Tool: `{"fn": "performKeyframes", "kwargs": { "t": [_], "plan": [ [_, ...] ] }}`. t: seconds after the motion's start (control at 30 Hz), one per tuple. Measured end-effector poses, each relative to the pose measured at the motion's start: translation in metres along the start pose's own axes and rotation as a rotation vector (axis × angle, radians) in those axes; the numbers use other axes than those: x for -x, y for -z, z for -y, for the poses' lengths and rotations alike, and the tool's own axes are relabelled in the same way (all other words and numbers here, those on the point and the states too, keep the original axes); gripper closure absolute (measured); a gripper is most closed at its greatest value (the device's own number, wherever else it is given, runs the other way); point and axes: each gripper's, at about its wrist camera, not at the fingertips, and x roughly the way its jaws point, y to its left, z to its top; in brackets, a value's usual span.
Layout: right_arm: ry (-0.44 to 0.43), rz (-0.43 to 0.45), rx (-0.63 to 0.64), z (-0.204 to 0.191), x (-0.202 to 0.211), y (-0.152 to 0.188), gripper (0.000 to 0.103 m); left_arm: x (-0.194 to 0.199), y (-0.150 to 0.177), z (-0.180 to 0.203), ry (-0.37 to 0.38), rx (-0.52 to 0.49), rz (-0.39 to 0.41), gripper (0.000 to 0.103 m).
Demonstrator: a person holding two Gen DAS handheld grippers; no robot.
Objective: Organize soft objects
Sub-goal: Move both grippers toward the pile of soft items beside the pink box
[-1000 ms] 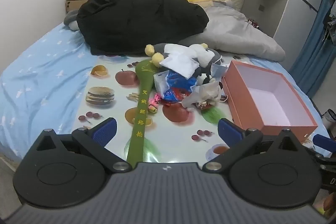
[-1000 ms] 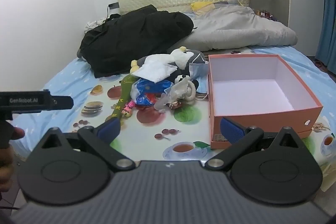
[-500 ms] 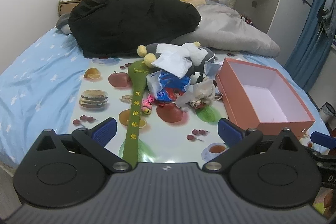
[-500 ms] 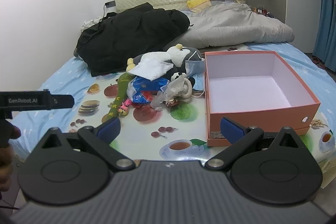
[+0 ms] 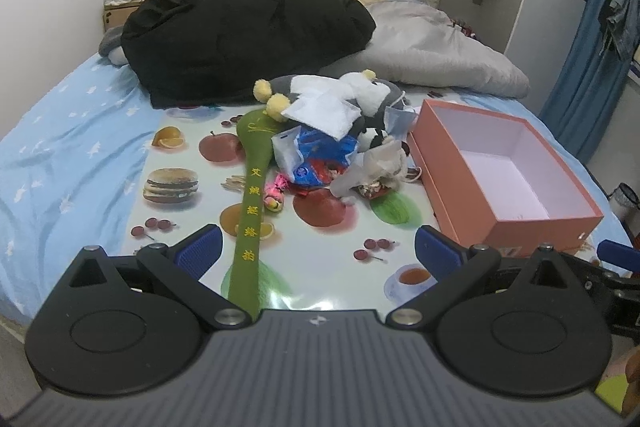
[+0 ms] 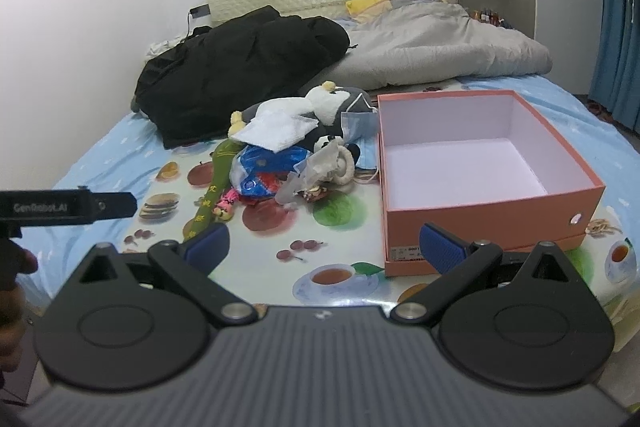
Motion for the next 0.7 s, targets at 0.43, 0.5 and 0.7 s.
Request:
{"fn": "performKeyframes", "kwargs": {
  "t": [0.43,0.5,0.7],
  "plan": [
    [-0.009,-0.013,-0.006,0.002,0.001,0.018,0.000,-0.003,0.014,0.011,0.023,-0.018,-0.013,0.000],
    [-0.009,-0.017,-0.003,-0.001,0.000,0.019,0.000,-0.002,0.015,0.012,0.026,-0.021,-0.009,0.000],
    [-0.011,-0.024,-0.003,-0.004,-0.002,0.021,0.000,-0.002,0.016,0.010,0.023,-0.019,-0.012,0.000]
  ]
}}
